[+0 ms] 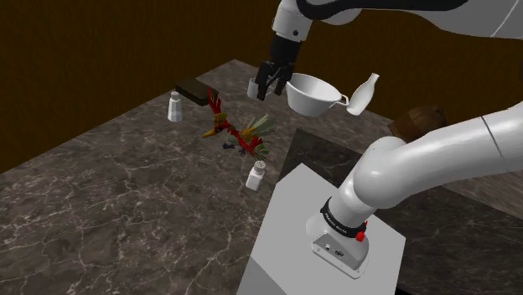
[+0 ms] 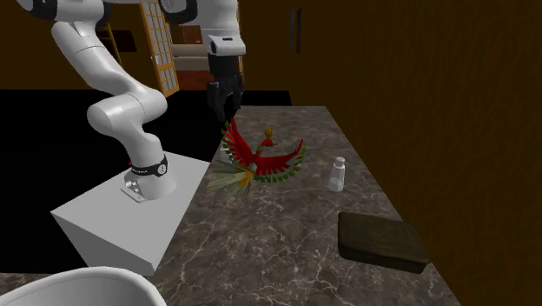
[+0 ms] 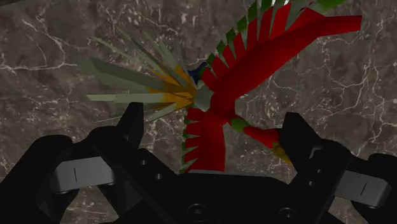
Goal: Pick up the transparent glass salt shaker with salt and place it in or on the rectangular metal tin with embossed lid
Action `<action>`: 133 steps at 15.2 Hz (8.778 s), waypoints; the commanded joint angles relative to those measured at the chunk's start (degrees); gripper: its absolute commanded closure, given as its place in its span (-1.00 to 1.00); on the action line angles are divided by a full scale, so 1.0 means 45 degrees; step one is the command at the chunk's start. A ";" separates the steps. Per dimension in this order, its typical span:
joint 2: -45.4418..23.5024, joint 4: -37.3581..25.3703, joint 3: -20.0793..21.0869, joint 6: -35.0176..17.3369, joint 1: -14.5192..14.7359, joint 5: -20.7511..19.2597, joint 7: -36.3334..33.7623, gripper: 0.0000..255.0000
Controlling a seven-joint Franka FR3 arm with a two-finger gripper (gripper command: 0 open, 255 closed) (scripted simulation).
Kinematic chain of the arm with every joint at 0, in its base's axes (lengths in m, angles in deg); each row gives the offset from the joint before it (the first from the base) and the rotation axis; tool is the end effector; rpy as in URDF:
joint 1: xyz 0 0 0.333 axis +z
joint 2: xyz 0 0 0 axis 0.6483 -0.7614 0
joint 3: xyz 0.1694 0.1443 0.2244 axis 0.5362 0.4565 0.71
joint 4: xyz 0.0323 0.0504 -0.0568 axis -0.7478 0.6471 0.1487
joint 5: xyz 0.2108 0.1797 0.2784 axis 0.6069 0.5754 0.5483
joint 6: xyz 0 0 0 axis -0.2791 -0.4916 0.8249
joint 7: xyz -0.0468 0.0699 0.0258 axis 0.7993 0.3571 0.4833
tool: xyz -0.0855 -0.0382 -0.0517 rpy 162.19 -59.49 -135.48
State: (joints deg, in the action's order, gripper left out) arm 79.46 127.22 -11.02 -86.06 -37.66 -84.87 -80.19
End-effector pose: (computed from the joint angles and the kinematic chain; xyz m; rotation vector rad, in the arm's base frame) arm 0.3641 0.0322 0.5127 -3.0786 -0.0834 0.0440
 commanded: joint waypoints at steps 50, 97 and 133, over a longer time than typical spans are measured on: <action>-1.2475 -0.7167 0.1431 -0.8082 0.0742 -0.3443 -0.4955 1.00; -1.5933 -1.6331 0.0749 -0.2664 -0.1962 -0.1923 -0.0062 1.00; -1.5332 -1.5055 0.0764 -0.3338 -0.2005 -0.1914 -0.0107 -1.00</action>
